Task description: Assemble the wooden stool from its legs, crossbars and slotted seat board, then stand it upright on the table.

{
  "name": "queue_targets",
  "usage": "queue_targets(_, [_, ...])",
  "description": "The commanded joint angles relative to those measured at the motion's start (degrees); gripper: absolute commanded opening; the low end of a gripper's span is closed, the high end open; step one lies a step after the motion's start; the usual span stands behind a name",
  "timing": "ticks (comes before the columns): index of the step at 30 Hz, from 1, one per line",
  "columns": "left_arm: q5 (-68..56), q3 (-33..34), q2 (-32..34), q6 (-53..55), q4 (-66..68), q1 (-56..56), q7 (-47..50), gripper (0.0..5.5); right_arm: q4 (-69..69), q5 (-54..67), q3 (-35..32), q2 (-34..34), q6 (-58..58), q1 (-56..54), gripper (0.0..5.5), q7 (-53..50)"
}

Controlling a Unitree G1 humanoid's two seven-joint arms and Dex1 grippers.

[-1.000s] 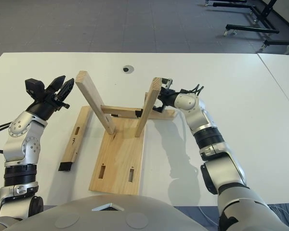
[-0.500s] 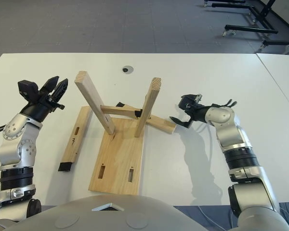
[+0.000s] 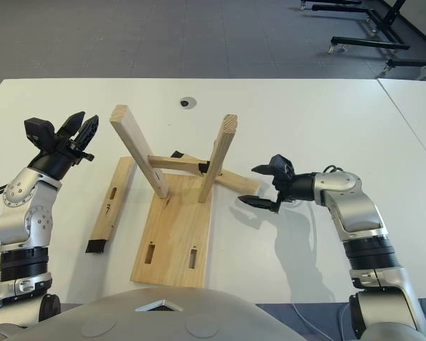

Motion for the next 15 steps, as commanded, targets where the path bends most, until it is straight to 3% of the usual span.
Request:
queue_targets(1, [0.07,-0.05,0.74,0.67,0.35,-0.76,-0.23,1.81,1.36,-2.09,2.13,1.41,-2.1,-1.55,5.37,-1.96])
queue_targets(2, [0.14,-0.22,0.65,0.71,0.38,-0.97,-0.23,1.81,2.22,-2.44,2.81,1.98,-2.35,-2.1,5.37,-2.21])
queue_targets(15, [0.36,-0.62,0.79,0.88,1.41,-2.49,-1.21,1.81,12.1,-5.42,6.91,3.12,-5.42,-4.49,2.86,-1.32])
